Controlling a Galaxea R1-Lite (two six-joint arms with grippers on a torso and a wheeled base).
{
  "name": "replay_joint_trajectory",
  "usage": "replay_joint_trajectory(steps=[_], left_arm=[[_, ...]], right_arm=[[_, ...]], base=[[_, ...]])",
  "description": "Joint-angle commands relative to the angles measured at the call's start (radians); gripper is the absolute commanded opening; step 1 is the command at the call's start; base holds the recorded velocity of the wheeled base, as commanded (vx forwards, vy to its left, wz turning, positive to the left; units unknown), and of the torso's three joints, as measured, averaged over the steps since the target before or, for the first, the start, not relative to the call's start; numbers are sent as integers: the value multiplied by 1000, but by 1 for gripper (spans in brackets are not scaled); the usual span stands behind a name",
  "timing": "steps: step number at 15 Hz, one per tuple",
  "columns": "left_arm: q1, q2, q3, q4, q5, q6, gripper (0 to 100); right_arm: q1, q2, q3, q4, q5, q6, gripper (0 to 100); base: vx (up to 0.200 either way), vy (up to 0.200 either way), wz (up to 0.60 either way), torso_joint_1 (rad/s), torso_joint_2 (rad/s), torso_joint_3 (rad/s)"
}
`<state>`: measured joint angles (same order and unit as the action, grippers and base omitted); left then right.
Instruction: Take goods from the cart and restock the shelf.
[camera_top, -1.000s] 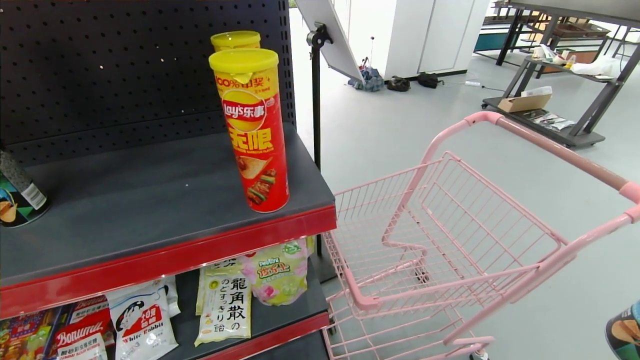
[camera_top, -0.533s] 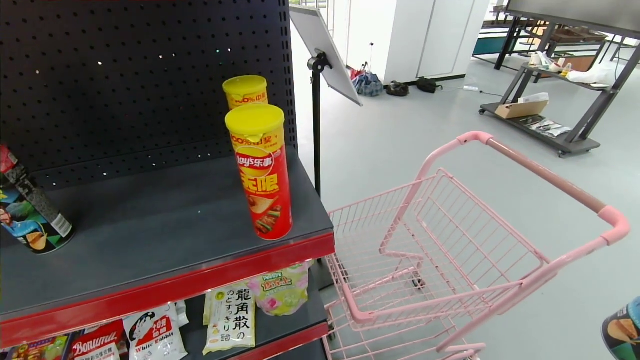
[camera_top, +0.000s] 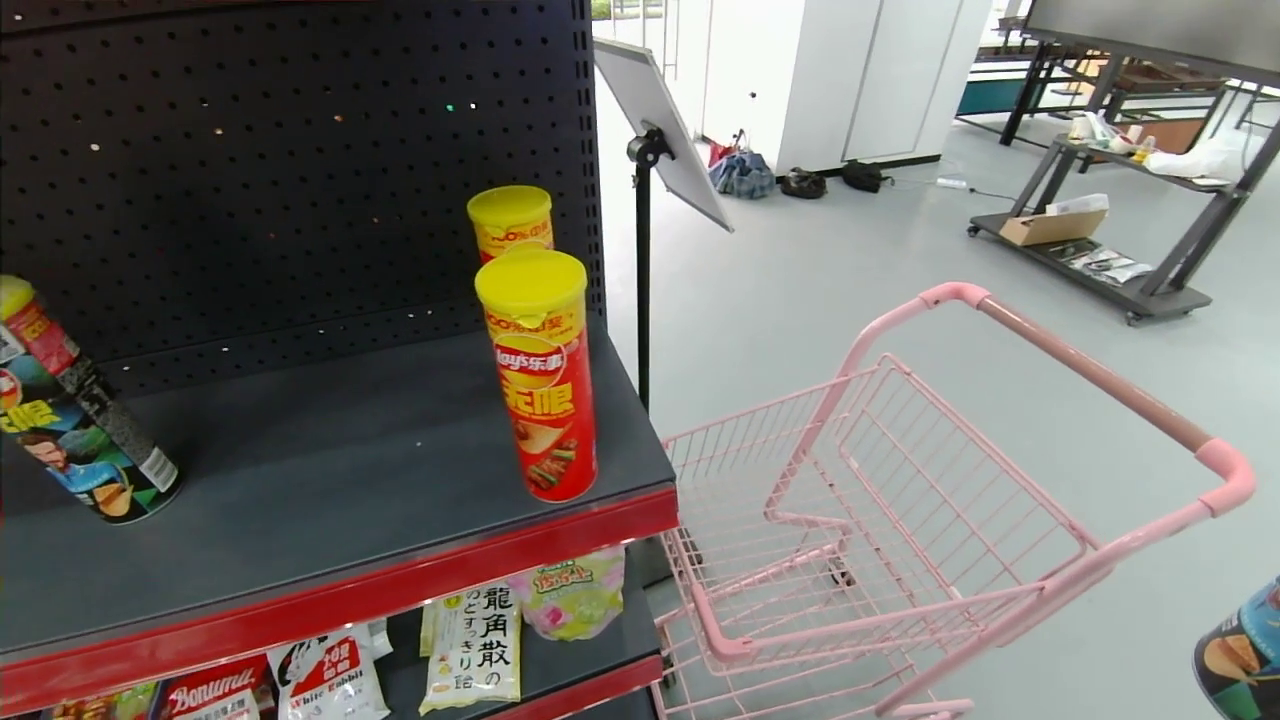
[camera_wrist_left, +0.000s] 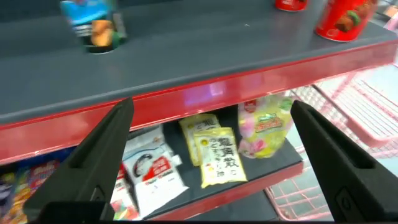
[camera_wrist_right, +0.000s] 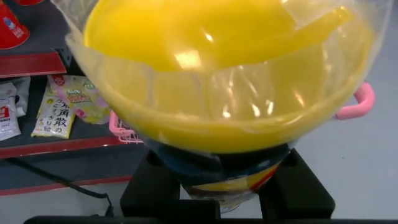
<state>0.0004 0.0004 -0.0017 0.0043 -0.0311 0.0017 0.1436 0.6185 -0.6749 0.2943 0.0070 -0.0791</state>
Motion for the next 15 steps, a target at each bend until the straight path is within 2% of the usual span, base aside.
replay_joint_trajectory(steps=[1,6,9,15], left_arm=[[0,1,0,0,0,0,100],[0,1,0,0,0,0,100],[1,0,0,0,0,0,100],[0,1,0,0,0,0,100]], right_arm=[[1,17,1,0,2,-1,0],[1,9,61,-70,2,-22,0],[5,-36,117,-141,10,-30,0],[7,-137,178,-144,10,-31,0]], base=[[0,0,600,-2,-12,-2],[0,0,600,8,3,-1],[0,0,0,0,0,0],[0,200,0,1,2,0]])
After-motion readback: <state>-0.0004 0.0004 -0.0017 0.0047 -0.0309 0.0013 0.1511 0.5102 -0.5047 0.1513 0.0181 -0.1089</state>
